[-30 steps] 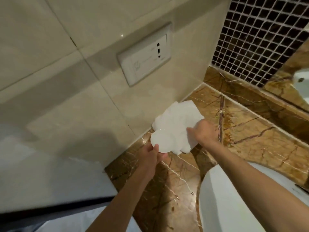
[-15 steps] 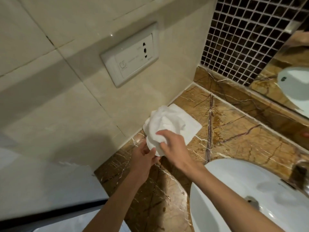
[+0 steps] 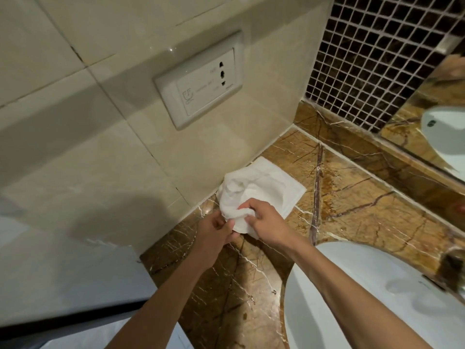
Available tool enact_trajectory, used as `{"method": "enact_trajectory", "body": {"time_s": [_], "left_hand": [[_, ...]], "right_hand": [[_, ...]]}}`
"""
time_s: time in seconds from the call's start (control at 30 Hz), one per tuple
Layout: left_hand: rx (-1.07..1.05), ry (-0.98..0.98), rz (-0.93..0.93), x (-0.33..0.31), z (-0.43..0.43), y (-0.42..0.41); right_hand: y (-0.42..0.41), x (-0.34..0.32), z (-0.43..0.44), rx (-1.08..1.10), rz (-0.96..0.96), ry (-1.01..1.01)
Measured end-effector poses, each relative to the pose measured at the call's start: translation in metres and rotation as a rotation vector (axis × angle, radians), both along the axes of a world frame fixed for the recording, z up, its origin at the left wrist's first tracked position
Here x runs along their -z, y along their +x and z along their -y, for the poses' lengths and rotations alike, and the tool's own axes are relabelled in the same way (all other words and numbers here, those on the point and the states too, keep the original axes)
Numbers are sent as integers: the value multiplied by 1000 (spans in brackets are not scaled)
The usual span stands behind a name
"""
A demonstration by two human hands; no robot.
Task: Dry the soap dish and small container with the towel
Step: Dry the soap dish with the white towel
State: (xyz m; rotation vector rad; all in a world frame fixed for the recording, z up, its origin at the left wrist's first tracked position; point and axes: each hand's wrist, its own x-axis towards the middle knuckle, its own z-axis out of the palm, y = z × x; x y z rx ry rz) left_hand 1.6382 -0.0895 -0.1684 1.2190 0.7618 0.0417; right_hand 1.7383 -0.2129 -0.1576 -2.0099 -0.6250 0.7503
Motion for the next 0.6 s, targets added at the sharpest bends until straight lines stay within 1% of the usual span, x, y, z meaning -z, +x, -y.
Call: {"method": "enact_trajectory", "body": {"time_s": [0.13,0.2,0.27,0.33,0.4,0.43,0.5,0.53,0.6], "left_hand": [[-25,10,-20,-1,1,1],[-35,62,-28,-1,5,0],[3,156,-18,-1,11,-2],[31,175,21,-1,19,-5],[-32,108,28,-2,24,-7],[-93,29,18,-2,25,-8],[-197,-177,3,-1,26,-8],[-220,-246,1,0,25,-8],[-230,-319,-3,-1,25,-7]], "right_hand": [[7,-3,9,-41,-41,-69],[10,-3,9,-35,-45,-98],[10,-4,7,-4,-72,-77],[8,-5,5,63,-145,-10],[2,-6,3,116,-203,32],[-1,-6,2,118,-198,30],[-4,-7,2,80,-119,-14],[-5,-8,2,51,-60,-42],[-5,-11,5,-5,48,-81]]}}
